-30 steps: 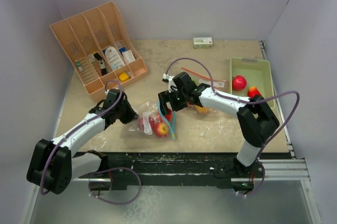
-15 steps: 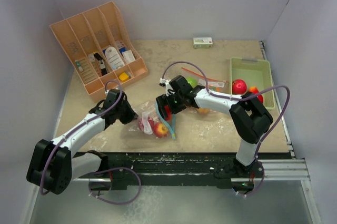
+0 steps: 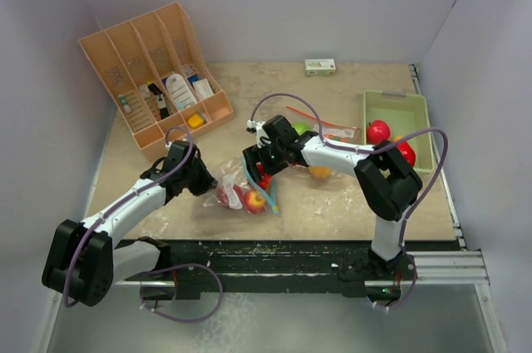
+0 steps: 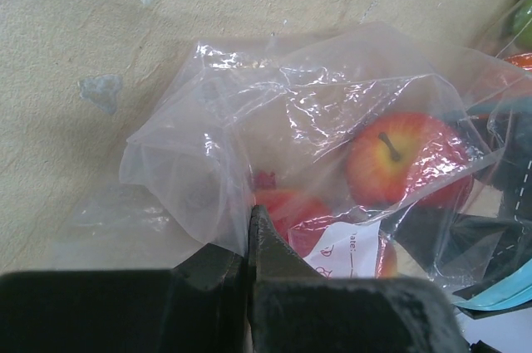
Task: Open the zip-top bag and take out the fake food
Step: Pick up the fake fruit from the zipper food storage bag, then place the fake fruit in the bin.
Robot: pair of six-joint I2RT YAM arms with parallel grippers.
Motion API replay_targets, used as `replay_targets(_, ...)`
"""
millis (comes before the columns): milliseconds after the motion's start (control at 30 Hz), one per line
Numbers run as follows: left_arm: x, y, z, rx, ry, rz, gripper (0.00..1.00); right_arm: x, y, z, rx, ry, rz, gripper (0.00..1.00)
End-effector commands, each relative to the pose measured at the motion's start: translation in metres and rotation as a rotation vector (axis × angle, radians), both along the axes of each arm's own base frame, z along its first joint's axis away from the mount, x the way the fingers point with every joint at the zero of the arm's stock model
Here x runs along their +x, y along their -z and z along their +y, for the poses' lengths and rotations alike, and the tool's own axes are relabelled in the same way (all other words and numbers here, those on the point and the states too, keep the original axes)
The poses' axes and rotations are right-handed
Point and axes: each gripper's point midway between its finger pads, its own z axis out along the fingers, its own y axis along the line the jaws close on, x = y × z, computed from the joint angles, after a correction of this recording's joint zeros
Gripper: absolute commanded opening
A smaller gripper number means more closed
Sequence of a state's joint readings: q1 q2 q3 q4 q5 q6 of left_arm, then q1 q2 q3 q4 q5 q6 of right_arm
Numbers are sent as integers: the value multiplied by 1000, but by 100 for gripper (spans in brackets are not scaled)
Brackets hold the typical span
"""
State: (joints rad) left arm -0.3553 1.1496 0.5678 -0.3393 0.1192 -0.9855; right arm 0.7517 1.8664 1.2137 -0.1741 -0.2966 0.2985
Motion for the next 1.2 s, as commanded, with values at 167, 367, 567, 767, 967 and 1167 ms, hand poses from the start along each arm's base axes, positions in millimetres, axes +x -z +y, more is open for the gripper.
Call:
replay_targets(167,9,-6,-3,-15,-4,-17,0,9,-44,-7,78,42,-40,67)
replay_targets(367,7,-4,-4,-13,3,-10,0,39,-89,-59,165,179,-52,66)
replay_targets(567,4,-2,-2,-6,7,-5,0,82,-128,-135,214,367,-117,66)
replay_targets(767,4,0,-3,-10,15,-3,0,127,-152,-228,248,601,-125,66)
replay_targets(967,6,-1,-4,-6,23,-9,0,150,-154,-292,443,894,-33,65)
replay_targets(1167,8,0,-5,-5,29,-8,0,169,-138,-357,321,1093,-59,67)
